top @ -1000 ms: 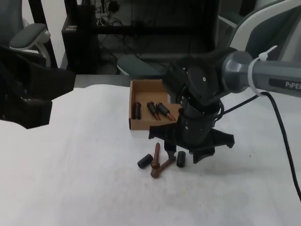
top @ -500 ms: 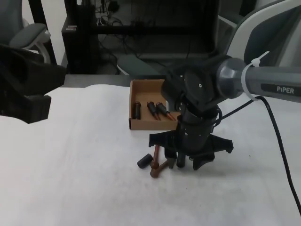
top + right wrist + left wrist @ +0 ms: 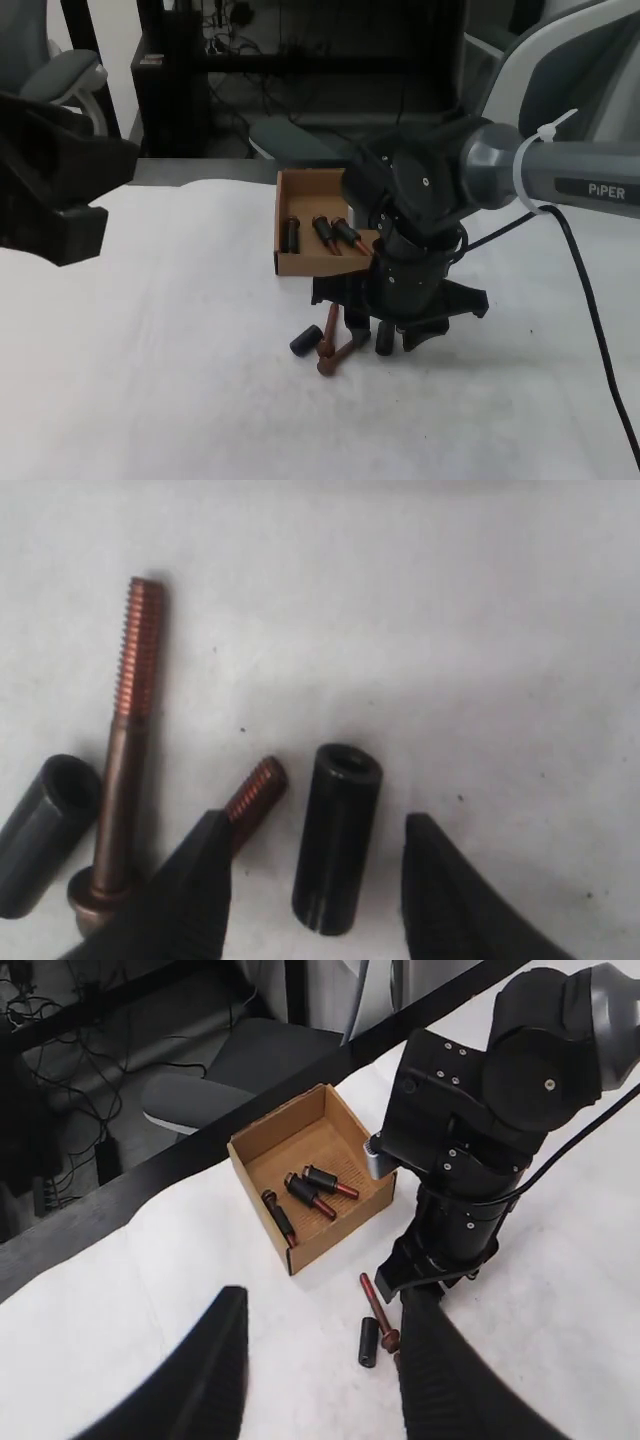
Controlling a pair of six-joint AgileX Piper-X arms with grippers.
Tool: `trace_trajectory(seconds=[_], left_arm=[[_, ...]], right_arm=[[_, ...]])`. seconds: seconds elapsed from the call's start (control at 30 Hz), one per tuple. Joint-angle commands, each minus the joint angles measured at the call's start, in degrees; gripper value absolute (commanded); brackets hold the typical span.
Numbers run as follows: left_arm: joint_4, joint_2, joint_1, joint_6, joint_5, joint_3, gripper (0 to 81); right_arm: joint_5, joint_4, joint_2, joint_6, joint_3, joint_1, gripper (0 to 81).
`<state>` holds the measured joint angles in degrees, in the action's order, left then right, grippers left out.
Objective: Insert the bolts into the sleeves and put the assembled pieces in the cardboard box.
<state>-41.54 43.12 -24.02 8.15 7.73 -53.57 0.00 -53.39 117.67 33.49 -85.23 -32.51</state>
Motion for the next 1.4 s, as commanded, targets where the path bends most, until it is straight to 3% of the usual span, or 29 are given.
trace_trajectory(seconds=[0.0, 0.13, 0.3, 0.97, 1.07, 1.23, 1.37], left_arm=[[0.68, -0.42, 0.05, 0.48, -0.89, 0.04, 47.6], [0.68, -0.42, 0.05, 0.48, -0.89, 0.04, 47.6], [0.68, -0.42, 0.05, 0.48, -0.89, 0.04, 47.6], [0.68, -0.42, 0.05, 1.28, -1.32, 0.04, 47.6], [0.68, -0.42, 0.05, 1.28, -2.64, 0.04, 47.6], [0.68, -0.42, 0.05, 1.28, -3.7, 0.04, 47.6], [0.68, -0.42, 0.05, 1.28, -3.7, 0.04, 47.6]], right_arm=[[-0.34, 0.38, 0.0, -0.24, -0.44, 0.2, 52.2], [0.0, 0.36, 0.0, -0.24, -0.44, 0.2, 50.8], [0.34, 0.36, 0.0, -0.55, -0.44, 0.2, 38.4], [0.0, 1.04, 1.9, -0.96, -0.44, 0.57, 38.2], [0.0, 0.32, 1.9, -0.96, -0.44, 0.57, 29.1], [-0.62, -0.03, 1.9, -2.25, -0.44, 0.57, 0.8], [-0.92, -0.03, 1.9, -2.24, -0.44, 0.57, 0.4]])
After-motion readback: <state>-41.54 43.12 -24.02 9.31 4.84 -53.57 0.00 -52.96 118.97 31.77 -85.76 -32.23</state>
